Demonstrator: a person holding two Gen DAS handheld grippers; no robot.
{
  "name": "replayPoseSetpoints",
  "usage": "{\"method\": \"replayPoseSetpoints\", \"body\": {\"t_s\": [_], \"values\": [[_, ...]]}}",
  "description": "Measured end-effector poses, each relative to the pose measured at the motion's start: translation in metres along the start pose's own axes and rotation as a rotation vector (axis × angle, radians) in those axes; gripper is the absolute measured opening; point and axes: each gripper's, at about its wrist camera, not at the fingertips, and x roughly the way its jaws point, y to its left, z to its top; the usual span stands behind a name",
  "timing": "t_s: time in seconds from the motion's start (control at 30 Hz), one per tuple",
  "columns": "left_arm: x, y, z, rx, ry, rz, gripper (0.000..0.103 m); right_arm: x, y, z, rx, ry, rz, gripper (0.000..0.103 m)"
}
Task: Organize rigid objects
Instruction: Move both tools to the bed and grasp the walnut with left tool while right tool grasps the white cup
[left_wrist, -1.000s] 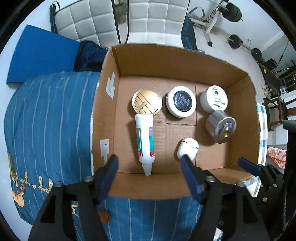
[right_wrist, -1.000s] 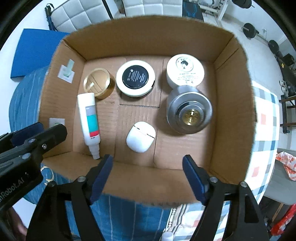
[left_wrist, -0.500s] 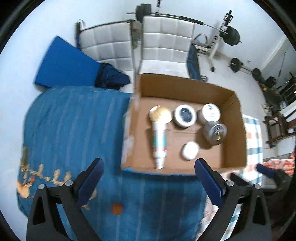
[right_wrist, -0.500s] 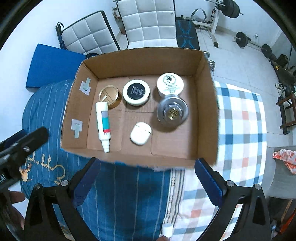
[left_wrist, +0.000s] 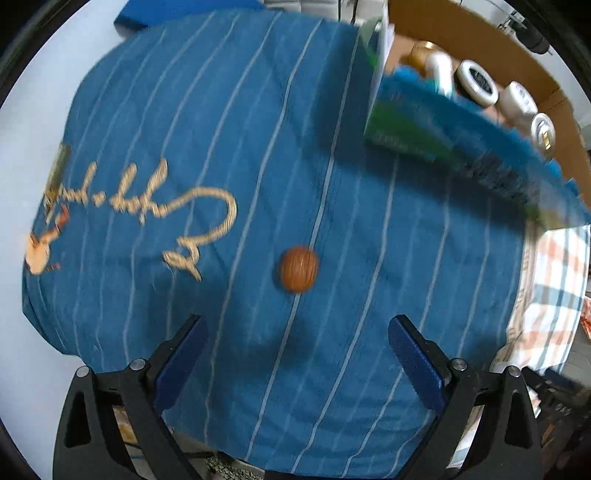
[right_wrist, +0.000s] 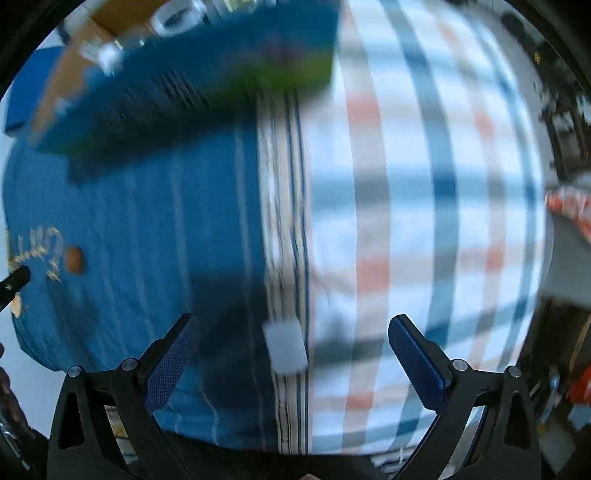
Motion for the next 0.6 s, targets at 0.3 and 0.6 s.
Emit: {"method": "replayPoseSetpoints", "body": {"t_s": [0.3,0.6], "values": [[0.03,-0.001,-0.001,0.018,0.019,-0.003,0.1,0.073,0.003,-0.026,0.055,0.105,0.0,0.037],[0.067,0.008,0.04,0.006,0.08,-0.048,0.077,0.05,0.024,-0.02,0.006,0.04,-0.021,0.035]]}}
